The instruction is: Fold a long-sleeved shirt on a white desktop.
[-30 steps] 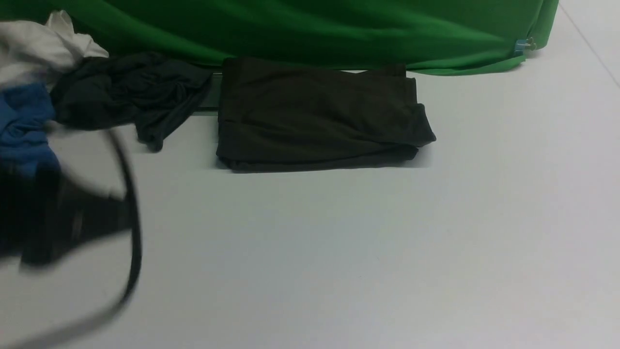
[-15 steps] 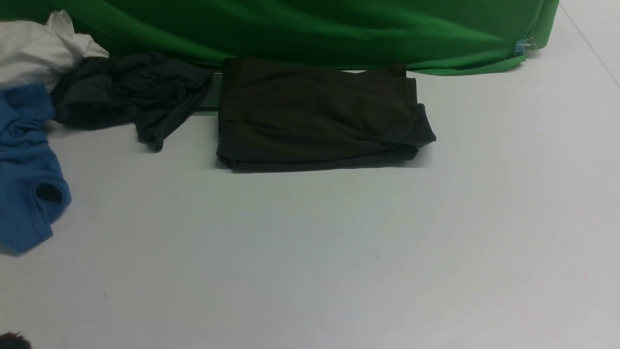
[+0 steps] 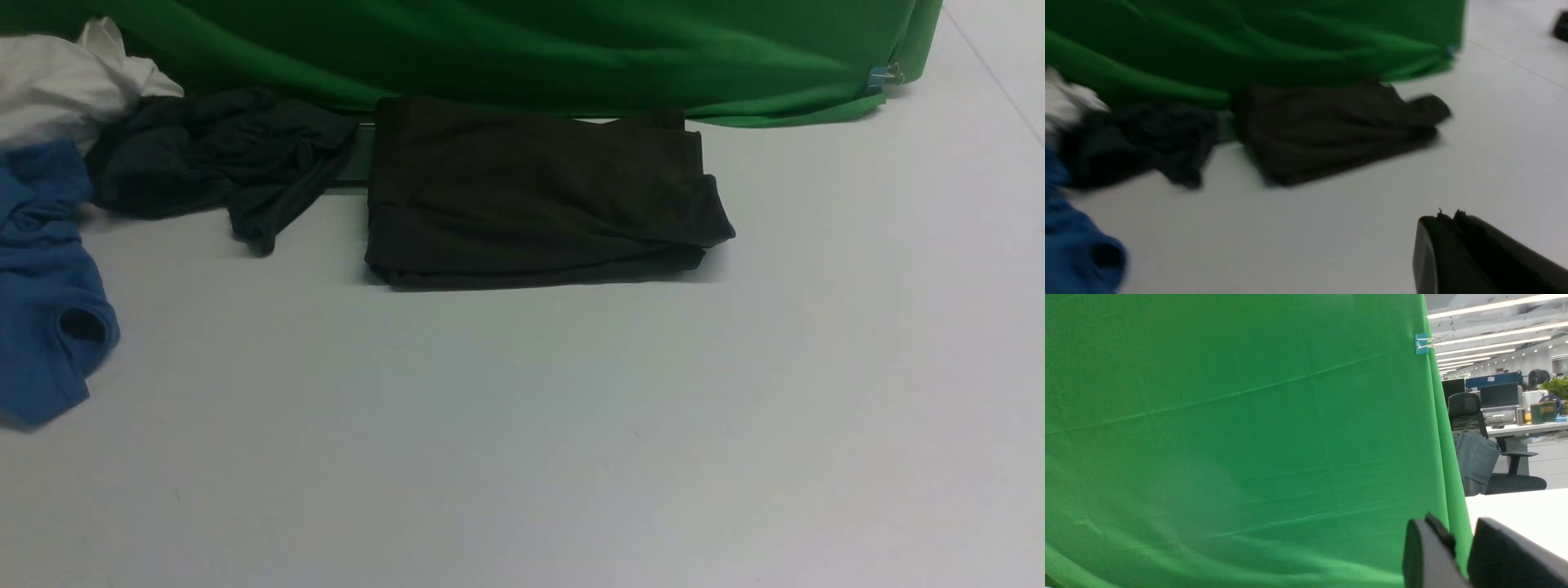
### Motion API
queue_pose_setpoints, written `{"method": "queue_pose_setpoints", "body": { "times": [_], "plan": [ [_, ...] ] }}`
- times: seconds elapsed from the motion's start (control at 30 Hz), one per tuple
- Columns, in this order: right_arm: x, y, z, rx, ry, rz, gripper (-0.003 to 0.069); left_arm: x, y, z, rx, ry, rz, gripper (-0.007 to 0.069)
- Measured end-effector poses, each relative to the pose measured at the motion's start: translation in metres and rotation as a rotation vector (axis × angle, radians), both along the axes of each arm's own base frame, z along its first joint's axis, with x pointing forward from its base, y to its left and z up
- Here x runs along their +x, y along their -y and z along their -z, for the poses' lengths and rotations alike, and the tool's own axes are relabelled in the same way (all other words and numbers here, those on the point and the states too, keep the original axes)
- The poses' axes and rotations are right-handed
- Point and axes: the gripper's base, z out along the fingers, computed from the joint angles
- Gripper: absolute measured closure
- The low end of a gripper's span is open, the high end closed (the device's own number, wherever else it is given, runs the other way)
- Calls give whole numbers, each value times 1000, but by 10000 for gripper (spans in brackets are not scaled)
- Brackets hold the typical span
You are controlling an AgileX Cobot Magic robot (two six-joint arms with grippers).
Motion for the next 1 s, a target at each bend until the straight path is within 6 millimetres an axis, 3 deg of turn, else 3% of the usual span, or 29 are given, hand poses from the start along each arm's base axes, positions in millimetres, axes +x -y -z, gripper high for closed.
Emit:
{"method": "queue_pose_setpoints", "body": {
  "times": [0.13,0.23,0.27,0.43,0.53,0.67,1.0],
  "plan": [
    [0,0,0,1,-1,0,496,19,-14,12,-34,63,-161,608],
    [0,0,0,0,-3,-1,487,39,-26,43,-71,74,-290,608],
    [0,0,0,0,-3,-1,487,40,-26,45,-69,74,-292,608],
    [0,0,0,1,-3,-1,473,59,-26,105,38,89,-254,608],
    [0,0,0,1,-3,-1,470,63,-24,130,39,39,-226,608],
    [0,0,0,0,-4,-1,463,62,-23,139,54,-28,-211,608],
    [0,0,0,0,-4,-1,440,62,-22,139,46,-27,-185,606]
  ]
}}
